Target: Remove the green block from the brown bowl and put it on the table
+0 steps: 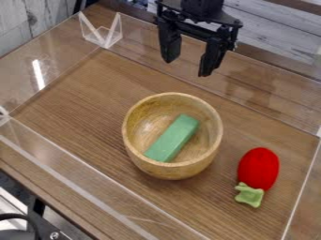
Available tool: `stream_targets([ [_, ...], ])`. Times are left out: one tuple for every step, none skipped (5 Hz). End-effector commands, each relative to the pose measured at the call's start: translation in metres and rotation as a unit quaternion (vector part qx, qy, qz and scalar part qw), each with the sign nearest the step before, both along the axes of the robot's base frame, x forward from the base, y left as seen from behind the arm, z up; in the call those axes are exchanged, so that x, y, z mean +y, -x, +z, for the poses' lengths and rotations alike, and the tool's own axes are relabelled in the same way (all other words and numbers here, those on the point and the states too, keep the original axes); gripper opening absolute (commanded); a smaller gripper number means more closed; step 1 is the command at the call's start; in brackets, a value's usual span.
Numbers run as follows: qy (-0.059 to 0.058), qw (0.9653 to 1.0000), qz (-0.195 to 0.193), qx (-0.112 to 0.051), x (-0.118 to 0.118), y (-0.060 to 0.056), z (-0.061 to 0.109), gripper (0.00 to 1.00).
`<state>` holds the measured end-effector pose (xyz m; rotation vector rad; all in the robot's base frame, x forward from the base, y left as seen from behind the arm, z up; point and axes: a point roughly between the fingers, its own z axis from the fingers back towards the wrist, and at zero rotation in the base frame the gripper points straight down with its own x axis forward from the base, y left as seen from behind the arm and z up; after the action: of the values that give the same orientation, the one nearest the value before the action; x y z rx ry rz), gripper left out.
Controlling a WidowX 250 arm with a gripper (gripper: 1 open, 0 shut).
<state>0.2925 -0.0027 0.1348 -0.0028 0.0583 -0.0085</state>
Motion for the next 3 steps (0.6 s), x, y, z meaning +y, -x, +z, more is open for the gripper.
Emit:
stream_targets([
  [0.000,0.9999,-0.008,0.013,0.010,0.001,-0.007,1.00],
  [-0.001,0.9997,-0.009,0.023,0.011,0.012,-0.013,1.00],
  [-0.001,0.9996,-0.002,0.029,0.015,0.020,-0.017,1.00],
])
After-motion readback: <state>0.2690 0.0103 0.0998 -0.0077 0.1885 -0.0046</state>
